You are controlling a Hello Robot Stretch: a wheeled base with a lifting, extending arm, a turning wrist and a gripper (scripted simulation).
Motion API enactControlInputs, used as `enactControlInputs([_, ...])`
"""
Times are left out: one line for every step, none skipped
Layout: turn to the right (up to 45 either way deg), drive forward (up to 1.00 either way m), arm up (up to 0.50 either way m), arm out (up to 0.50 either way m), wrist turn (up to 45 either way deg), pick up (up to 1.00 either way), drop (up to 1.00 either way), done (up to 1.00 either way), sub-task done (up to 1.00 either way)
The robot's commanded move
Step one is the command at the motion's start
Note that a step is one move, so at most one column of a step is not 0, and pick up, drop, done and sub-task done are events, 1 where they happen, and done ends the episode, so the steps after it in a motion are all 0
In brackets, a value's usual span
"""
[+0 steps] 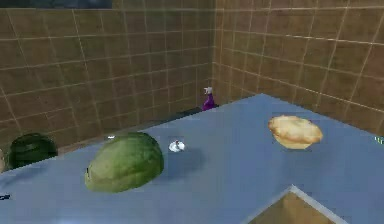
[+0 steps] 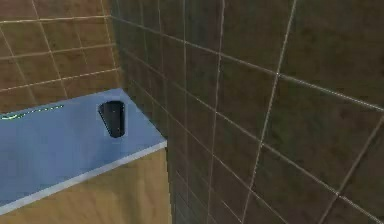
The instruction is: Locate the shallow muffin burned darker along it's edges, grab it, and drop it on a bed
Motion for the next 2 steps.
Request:
enactControlInputs([-45.0,0.00,0.00,0.00,0.0,0.00,0.00,0.00,0.00])
enactControlInputs([-15.0,0.00,0.00,0.00,0.0,0.00,0.00,0.00,0.00])
